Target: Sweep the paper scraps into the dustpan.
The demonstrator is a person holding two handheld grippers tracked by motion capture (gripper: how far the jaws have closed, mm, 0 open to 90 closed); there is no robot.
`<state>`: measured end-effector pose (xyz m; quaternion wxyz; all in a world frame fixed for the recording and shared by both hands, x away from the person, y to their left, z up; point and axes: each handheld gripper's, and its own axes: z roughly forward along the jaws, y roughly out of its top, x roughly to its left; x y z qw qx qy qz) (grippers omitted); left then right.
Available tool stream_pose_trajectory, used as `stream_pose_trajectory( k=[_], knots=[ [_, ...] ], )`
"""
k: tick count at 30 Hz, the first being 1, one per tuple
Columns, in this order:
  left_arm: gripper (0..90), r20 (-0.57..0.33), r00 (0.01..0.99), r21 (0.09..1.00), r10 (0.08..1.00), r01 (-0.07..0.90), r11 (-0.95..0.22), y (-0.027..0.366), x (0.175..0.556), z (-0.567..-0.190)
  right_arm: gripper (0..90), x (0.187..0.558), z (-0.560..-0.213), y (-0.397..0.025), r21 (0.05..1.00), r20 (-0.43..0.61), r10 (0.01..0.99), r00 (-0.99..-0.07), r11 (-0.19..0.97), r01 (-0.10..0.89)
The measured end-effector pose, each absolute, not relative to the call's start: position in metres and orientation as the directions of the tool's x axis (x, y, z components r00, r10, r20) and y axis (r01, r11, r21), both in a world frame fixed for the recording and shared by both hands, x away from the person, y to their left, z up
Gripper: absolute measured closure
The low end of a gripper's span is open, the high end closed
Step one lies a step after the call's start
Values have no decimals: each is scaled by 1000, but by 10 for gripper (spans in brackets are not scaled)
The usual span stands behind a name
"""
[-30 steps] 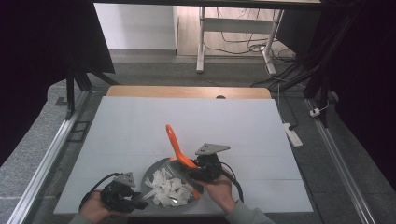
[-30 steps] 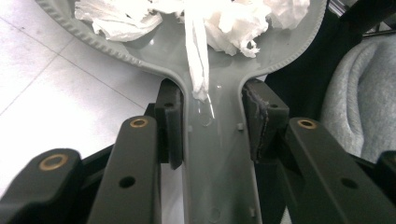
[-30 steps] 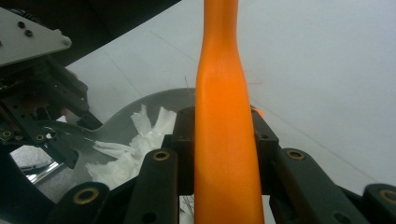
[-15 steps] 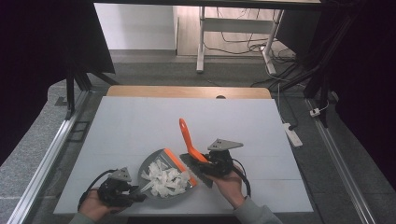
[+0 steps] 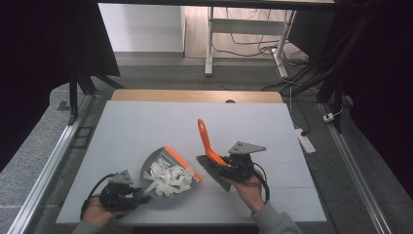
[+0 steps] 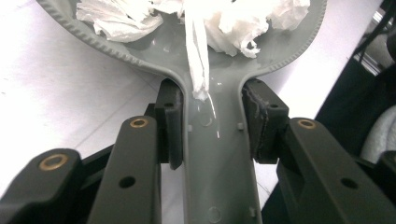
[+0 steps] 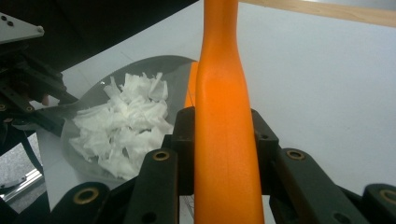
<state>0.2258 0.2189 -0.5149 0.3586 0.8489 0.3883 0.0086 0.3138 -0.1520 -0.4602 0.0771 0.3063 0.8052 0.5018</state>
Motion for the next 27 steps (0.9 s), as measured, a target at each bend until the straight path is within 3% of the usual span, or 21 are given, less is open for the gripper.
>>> stream_pose_trajectory(
  k=[27],
  knots=[
    [615, -265, 614, 668, 744, 673, -317, 228, 232, -509, 704, 313, -462, -201, 872, 149, 563, -813, 313, 376]
  ],
)
